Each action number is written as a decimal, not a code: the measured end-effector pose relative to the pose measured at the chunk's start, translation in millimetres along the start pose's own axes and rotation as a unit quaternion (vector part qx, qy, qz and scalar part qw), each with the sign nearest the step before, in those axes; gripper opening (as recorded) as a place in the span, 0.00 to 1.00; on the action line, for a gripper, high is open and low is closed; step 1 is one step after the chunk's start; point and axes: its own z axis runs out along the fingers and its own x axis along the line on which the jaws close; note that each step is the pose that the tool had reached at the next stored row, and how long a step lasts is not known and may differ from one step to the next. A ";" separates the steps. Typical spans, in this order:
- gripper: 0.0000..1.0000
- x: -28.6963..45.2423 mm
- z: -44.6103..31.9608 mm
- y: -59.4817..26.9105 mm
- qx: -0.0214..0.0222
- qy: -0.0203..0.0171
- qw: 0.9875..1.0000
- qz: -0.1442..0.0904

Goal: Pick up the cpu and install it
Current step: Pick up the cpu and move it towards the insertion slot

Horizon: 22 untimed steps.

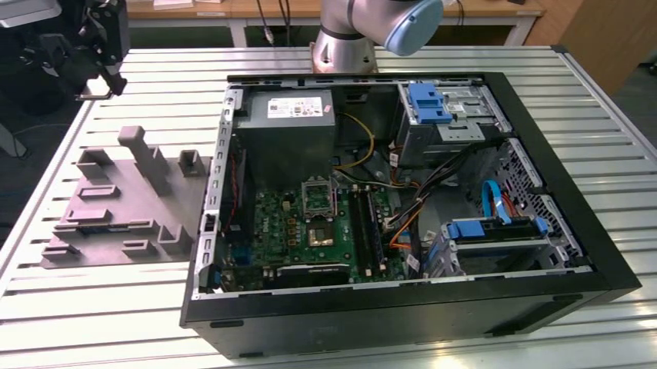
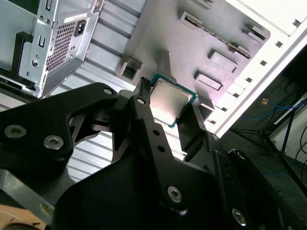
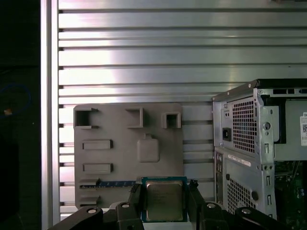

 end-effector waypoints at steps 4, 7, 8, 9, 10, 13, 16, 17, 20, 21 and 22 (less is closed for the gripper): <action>0.47 -2.6 0.1 0.1 0.000 0.000 1.000 0.000; 0.47 -5.0 0.1 0.2 0.000 0.000 1.000 0.000; 0.47 -6.7 0.2 0.3 0.000 0.000 1.000 0.000; 0.47 -7.5 0.2 0.3 0.000 0.000 1.000 0.000; 0.47 -8.3 0.2 0.3 0.000 0.000 1.000 0.000; 0.47 -10.2 0.3 0.4 0.000 0.000 1.000 0.000; 0.47 -11.6 0.3 0.4 0.000 0.000 1.000 0.000; 0.47 -12.1 0.3 0.5 0.000 0.000 1.000 0.000; 0.47 -13.7 0.3 0.5 0.000 0.000 1.000 0.000; 0.47 -14.2 0.4 0.5 0.000 0.000 1.000 0.000; 0.47 -14.7 0.4 0.6 0.000 0.000 1.000 0.000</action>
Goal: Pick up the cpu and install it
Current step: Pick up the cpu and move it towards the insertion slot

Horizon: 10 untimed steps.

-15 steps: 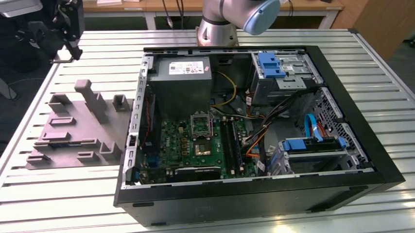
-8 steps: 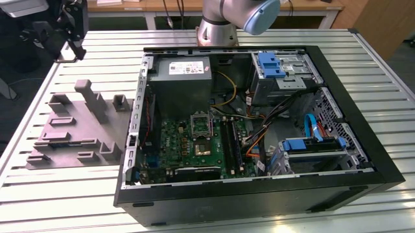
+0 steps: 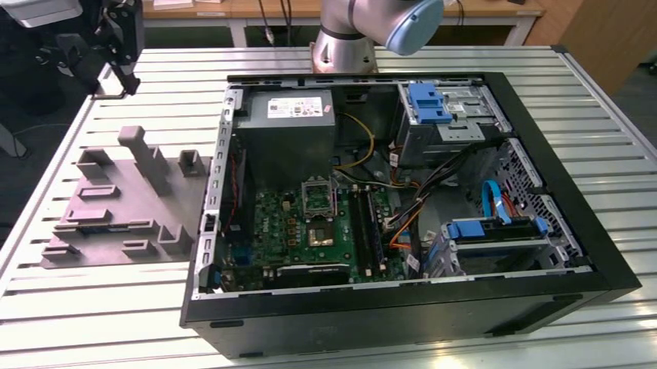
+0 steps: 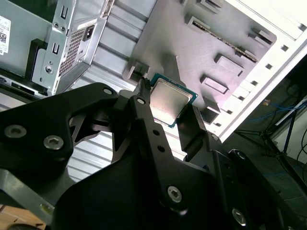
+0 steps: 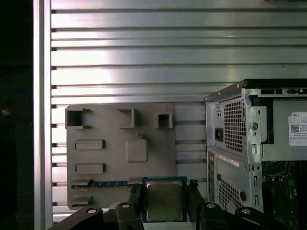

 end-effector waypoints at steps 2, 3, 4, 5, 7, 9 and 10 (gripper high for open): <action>0.47 -0.9 0.0 0.0 0.000 0.000 1.000 0.000; 0.47 -1.2 0.0 0.1 0.000 0.000 1.000 0.000; 0.47 -1.7 0.0 0.1 0.000 0.000 1.000 0.000; 0.47 -2.1 0.0 0.1 0.000 0.000 1.000 0.000; 0.47 -3.0 0.1 0.1 0.000 0.000 1.000 0.000; 0.47 -3.8 0.1 0.1 0.000 0.000 1.000 0.000; 0.47 -4.1 0.1 0.1 0.000 0.000 1.000 0.000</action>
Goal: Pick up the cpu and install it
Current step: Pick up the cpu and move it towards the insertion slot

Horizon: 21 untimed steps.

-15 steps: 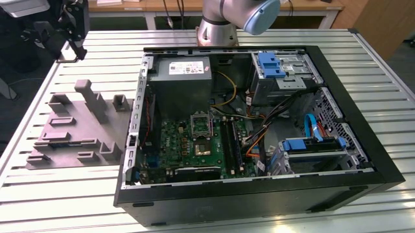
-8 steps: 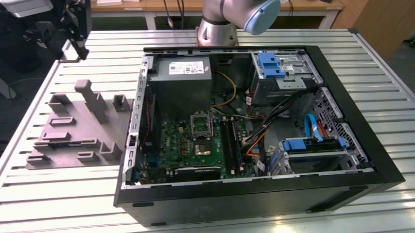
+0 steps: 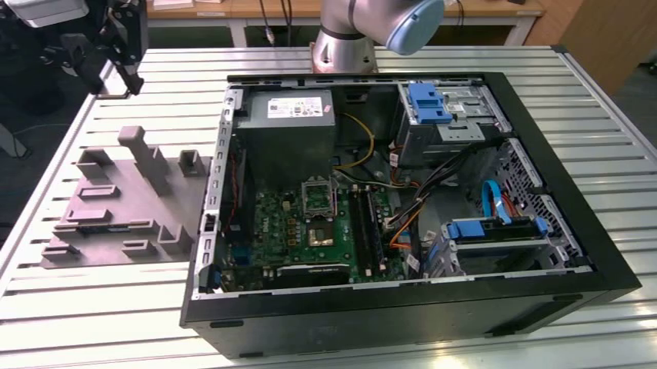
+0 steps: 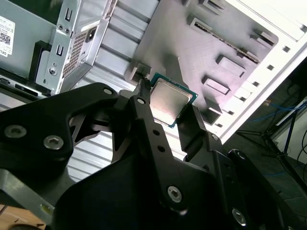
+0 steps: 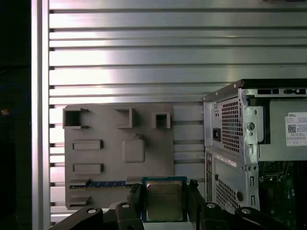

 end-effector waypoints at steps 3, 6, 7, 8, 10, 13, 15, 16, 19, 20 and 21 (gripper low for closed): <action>0.47 -1.4 0.0 0.0 0.000 0.000 1.000 0.000; 0.47 -3.5 0.1 0.1 0.000 0.000 1.000 0.000; 0.47 -4.2 0.1 0.2 0.000 0.000 1.000 0.000; 0.47 -5.1 0.1 0.2 0.000 0.000 1.000 0.000; 0.47 -6.9 0.2 0.3 0.000 0.000 1.000 0.000; 0.47 -10.1 0.3 0.4 0.000 0.000 1.000 0.000; 0.47 -12.1 0.3 0.5 0.000 0.000 1.000 0.000; 0.47 -13.2 0.3 0.5 0.000 0.000 1.000 0.000; 0.47 -16.0 0.4 0.6 0.000 0.000 1.000 0.000; 0.47 -16.9 0.4 0.7 0.000 0.000 1.000 0.000; 0.47 -17.8 0.5 0.7 0.000 0.000 1.000 0.000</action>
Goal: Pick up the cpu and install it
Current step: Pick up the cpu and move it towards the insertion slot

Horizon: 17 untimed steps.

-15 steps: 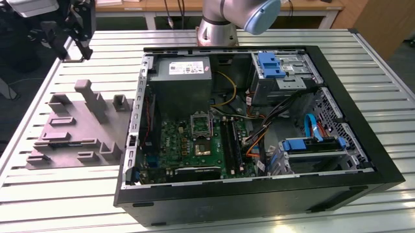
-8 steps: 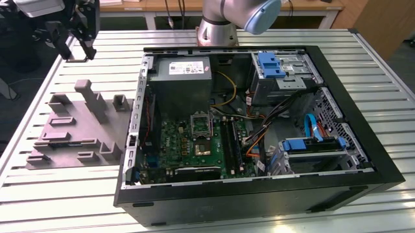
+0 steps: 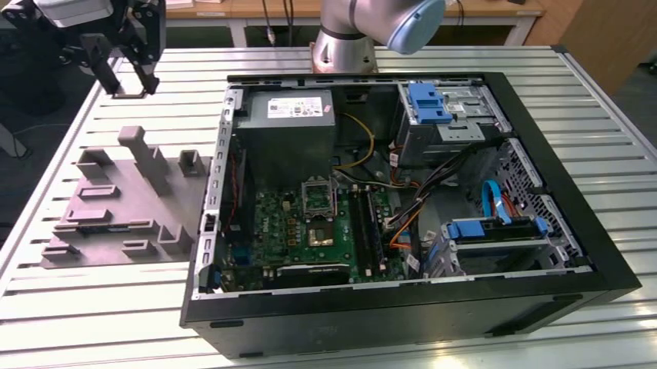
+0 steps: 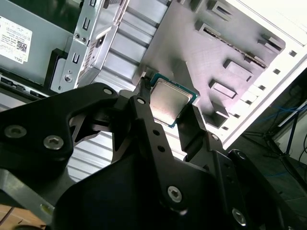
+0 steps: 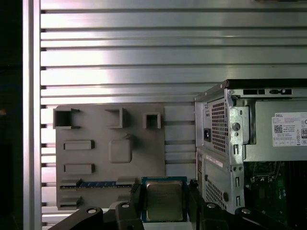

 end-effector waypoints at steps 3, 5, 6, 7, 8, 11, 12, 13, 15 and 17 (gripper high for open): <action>0.47 -2.2 0.0 0.1 0.000 0.000 1.000 0.000; 0.47 -3.2 0.1 0.1 0.000 0.000 1.000 0.000; 0.47 -3.7 0.1 0.2 0.000 0.000 1.000 0.000; 0.47 -4.3 0.1 0.2 0.000 0.000 1.000 0.000; 0.47 -4.9 0.1 0.2 0.000 0.000 1.000 0.000; 0.47 -5.3 0.2 0.2 0.000 0.000 1.000 0.000; 0.47 -5.5 0.1 0.2 0.000 0.000 1.000 0.000; 0.47 -5.9 0.1 0.3 0.000 0.000 1.000 0.000; 0.47 -6.4 0.2 0.3 0.000 0.000 1.000 0.000; 0.47 -6.7 0.2 0.3 0.000 0.000 1.000 0.000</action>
